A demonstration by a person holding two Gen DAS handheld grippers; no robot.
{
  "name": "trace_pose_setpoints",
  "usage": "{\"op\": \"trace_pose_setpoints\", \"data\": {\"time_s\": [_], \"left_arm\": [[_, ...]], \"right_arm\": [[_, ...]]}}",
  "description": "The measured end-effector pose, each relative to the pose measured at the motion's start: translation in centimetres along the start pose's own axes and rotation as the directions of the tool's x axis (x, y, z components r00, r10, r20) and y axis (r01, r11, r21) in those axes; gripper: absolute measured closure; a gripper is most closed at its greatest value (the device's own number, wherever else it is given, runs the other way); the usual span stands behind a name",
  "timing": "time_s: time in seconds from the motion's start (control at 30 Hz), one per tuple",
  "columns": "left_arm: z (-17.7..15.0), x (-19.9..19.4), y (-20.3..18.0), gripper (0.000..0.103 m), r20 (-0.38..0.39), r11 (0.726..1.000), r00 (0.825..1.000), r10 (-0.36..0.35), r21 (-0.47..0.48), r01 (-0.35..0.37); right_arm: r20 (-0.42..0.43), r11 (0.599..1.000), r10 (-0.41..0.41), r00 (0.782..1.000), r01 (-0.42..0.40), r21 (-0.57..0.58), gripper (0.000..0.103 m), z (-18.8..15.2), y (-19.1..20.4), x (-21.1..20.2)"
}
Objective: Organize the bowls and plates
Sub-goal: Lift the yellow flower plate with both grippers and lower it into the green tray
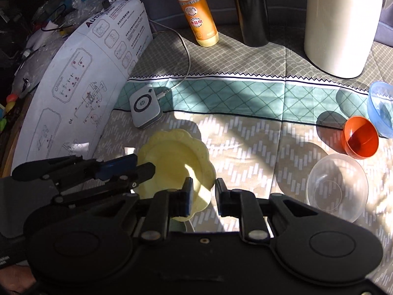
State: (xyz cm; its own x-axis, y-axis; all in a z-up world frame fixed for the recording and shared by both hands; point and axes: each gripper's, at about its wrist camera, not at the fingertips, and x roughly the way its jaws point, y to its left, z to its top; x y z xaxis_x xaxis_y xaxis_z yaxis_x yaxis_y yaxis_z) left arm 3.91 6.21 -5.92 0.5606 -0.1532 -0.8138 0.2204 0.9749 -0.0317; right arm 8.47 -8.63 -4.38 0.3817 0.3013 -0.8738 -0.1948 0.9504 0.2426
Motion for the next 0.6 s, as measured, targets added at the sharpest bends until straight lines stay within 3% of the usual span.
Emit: {"op": "trace_pose_setpoints", "data": {"time_s": [0.3,0.6], "left_arm": [[-5.8,-1.9,2.1,0.086,-0.078,0.999,0.997,0.007,-0.031,-0.010],[-8.7,-1.8,3.3,0.086,-0.138,0.998,0.990,-0.004,-0.058,-0.004]], "right_arm": [[-0.079,0.997,0.066,0.995,-0.068,-0.021,0.084,-4.2,3.3,0.1],[-0.150,0.996,0.076,0.986,-0.080,-0.025,0.084,-6.7,4.9,2.1]]}}
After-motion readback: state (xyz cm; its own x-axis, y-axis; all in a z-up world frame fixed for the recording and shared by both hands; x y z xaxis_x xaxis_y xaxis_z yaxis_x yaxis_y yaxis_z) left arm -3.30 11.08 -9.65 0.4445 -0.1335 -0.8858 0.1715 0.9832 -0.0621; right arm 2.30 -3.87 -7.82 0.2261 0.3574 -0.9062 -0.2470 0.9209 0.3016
